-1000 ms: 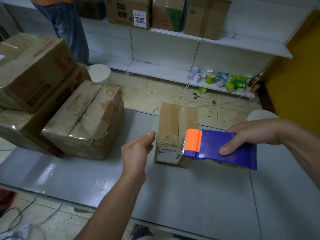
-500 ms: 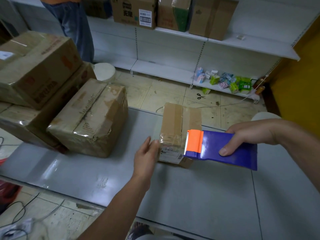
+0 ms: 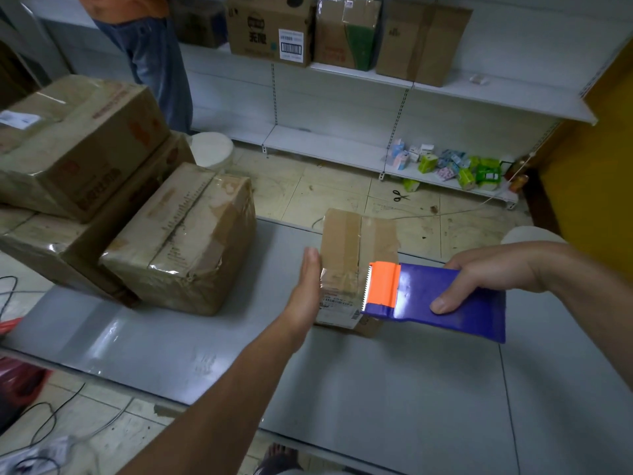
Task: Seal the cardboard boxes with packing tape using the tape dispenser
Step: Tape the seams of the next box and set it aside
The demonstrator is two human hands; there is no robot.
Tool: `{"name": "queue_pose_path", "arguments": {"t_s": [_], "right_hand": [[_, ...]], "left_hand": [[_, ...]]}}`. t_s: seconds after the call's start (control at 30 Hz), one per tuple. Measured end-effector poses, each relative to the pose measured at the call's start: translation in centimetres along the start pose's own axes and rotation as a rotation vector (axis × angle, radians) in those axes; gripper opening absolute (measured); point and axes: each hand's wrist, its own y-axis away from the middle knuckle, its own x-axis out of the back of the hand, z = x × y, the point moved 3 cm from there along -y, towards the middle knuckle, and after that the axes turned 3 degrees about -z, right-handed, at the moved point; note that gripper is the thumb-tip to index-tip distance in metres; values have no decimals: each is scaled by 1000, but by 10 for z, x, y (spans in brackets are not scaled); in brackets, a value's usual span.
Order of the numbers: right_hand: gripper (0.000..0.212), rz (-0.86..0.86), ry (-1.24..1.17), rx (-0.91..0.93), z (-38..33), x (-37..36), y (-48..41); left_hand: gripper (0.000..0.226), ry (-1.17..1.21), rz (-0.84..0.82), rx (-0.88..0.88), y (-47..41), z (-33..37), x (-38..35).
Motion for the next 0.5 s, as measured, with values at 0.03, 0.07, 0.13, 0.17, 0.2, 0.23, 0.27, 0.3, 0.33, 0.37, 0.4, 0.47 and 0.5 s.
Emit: {"name": "queue_pose_path", "arguments": {"t_s": [0.03,0.07,0.13,0.17,0.2,0.23,0.27,0.3,0.33,0.37,0.4,0.47,0.5], "right_hand": [[44,-8,3,0,0,-1,-1],[43,-11,7,-4,-1,-2,-1],[43,-11,11,-11,-2,-2,-3],[44,-12,11,-10,-3,-1,-3],[45,-14,16,-9,-5,0,-3],[47,-14,20,-6,-6,1,-3],[48,-11,20,-2,-5,1,-2],[50,-9,18,1,-4,1,-1],[51,-8,17,1,-2,1,-1],[51,-9,14,-2,0,0,-2],[52,-13,10,-4,0,0,-3],[52,-27,9,0,-1,1,-5],[52,-27,11,4,-2,2,-5]], "left_hand": [[58,81,-1,19,0,-7,-4],[54,109,14,27,-4,-14,-4],[51,69,25,58,-8,-19,0],[54,2,17,91,-8,-24,4],[61,-71,14,133,-8,-31,9],[75,-159,-21,151,-10,-43,14],[85,-267,-35,136,-11,-51,19],[82,-363,10,89,-11,-54,25],[68,-375,105,43,-11,-48,31],[57,-337,224,-21,-11,-35,37],[51,-305,326,-104,-11,-17,39],[47,-320,368,-300,-15,30,31],[45,-373,332,-398,-17,53,21]]}}
